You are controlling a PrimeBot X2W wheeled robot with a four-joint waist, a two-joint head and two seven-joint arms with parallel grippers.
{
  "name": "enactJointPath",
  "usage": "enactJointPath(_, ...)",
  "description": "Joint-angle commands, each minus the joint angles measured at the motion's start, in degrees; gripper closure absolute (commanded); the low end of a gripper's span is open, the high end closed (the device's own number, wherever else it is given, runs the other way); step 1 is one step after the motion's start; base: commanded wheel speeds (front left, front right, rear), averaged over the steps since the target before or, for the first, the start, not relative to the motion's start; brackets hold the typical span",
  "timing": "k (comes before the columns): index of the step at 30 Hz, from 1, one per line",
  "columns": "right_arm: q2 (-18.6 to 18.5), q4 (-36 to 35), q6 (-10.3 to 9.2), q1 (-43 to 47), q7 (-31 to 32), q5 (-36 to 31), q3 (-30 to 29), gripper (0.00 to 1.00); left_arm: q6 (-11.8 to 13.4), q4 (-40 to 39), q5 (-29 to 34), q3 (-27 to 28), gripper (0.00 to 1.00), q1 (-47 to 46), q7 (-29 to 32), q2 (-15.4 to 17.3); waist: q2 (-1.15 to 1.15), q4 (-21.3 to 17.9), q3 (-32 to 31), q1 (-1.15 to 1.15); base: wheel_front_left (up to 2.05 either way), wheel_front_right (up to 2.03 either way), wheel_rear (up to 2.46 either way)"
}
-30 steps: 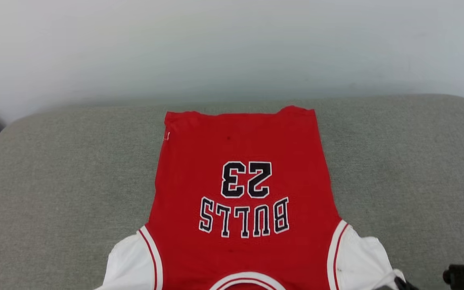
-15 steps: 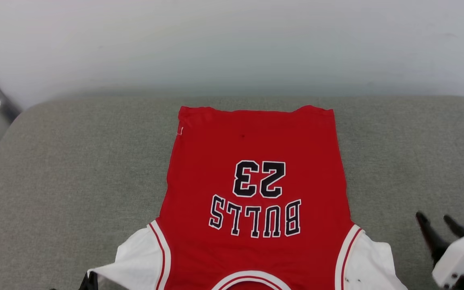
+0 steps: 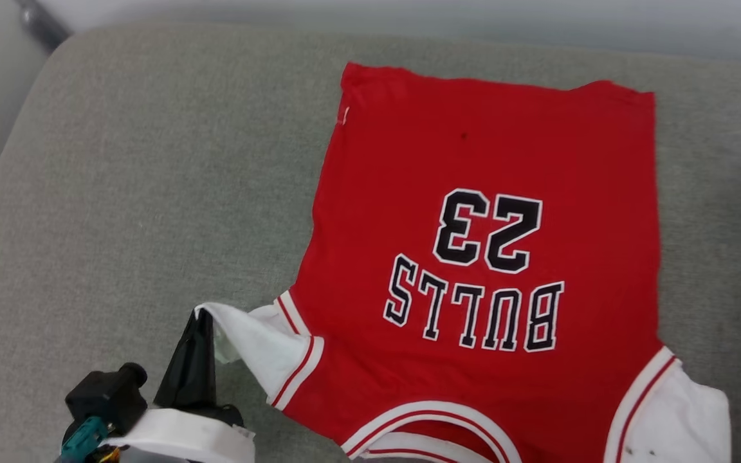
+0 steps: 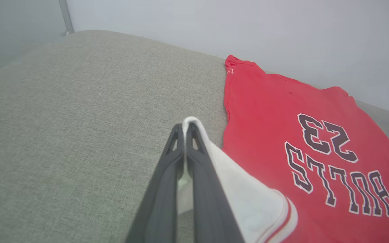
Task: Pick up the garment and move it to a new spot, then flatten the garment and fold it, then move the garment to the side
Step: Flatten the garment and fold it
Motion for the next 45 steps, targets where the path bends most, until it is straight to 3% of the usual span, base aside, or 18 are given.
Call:
enactJointPath(1, 0.0, 0.4, -0.02, -1.1, 0.8, -0.3, -0.1, 0.0, -0.3, 0.1, 0.3, 0.0, 1.0, -1.1, -0.4, -0.1, 0.0, 5.4, 5.8, -0.02, 0.0, 0.0, 0.0)
enactJointPath(5, -0.4, 3.2, -0.02, -10.3, 9.9, -5.8, -1.6, 0.0, -1.8, 0.1, 1.6, -1.2, 1.0, -4.8, -1.2, -1.2, 0.0, 7.9, 10.2, -0.02, 0.0, 0.0, 0.0)
enactJointPath(10, 0.9, 4.8, -0.02, -17.9, 14.7, -11.7, -4.3, 0.0, -2.9, -0.1, 2.6, -2.1, 1.0, -8.0, -1.9, -2.1, 0.0, 9.8, 14.6, -0.02, 0.0, 0.0, 0.0)
enactJointPath(21, 3.1, 9.2, -0.03, -18.0, 19.4, -19.9, -7.4, 0.0, -4.9, 2.4, 3.1, -3.2, 1.0, -10.9, -2.6, -3.4, 0.0, 10.6, 17.6, -0.02, 0.0, 0.0, 0.0)
enactJointPath(22, 3.2, 9.7, -0.05, -17.7, 20.0, -20.0, -7.4, 0.42, -5.1, 2.6, 3.0, -3.2, 1.0, -11.1, -2.7, -3.4, 0.0, 10.6, 17.5, -0.02, 0.0, 0.0, 0.0)
enactJointPath(23, 3.4, 9.9, -0.05, -17.6, 20.1, -19.9, -7.7, 0.66, -5.3, 2.9, 3.0, -3.2, 1.0, -11.1, -2.7, -3.4, 0.0, 10.6, 17.5, -0.02, 0.0, 0.0, 0.0)
enactJointPath(24, 3.5, 10.1, -0.05, -17.4, 20.3, -20.0, -7.8, 0.99, -5.4, 3.2, 3.0, -3.3, 1.0, -11.2, -2.8, -3.5, 0.0, 10.6, 17.3, -0.02, 0.0, 0.0, 0.0)
enactJointPath(28, 3.6, 9.6, -0.02, -17.8, 18.7, -19.8, -6.2, 1.0, -5.8, 4.2, 2.7, -3.4, 1.0, -11.2, -2.9, -3.7, 0.0, 10.4, 16.4, -0.02, 0.0, 0.0, 0.0)
enactJointPath(34, -0.1, 8.0, -0.02, -18.9, 15.0, -18.2, -0.4, 1.0, -5.8, 5.8, 2.0, -3.1, 1.0, -9.7, -2.9, -3.3, 0.0, 9.0, 12.2, -0.02, 0.0, 0.0, 0.0)
enactJointPath(37, -3.0, 6.8, -0.03, -17.1, 14.0, -14.9, 5.7, 1.0, -5.5, 6.8, 1.4, -2.6, 1.0, -8.2, -2.5, -2.5, 0.0, 6.9, 7.7, -0.02, 0.0, 0.0, 0.0)
enactJointPath(38, -6.0, 4.3, -0.03, -14.4, 14.4, -11.7, 10.8, 1.0, -5.0, 7.6, 0.9, -1.9, 1.0, -6.3, -2.1, -1.6, 0.0, 4.9, 4.0, -0.02, 0.0, 0.0, 0.0)
enactJointPath(45, -14.3, -5.5, -0.03, -0.5, 17.0, -3.1, 19.0, 1.0, -3.0, 8.4, -1.0, 0.4, 1.0, -1.3, -0.8, 0.9, 0.0, -1.9, -3.4, -0.02, 0.0, 0.0, 0.0)
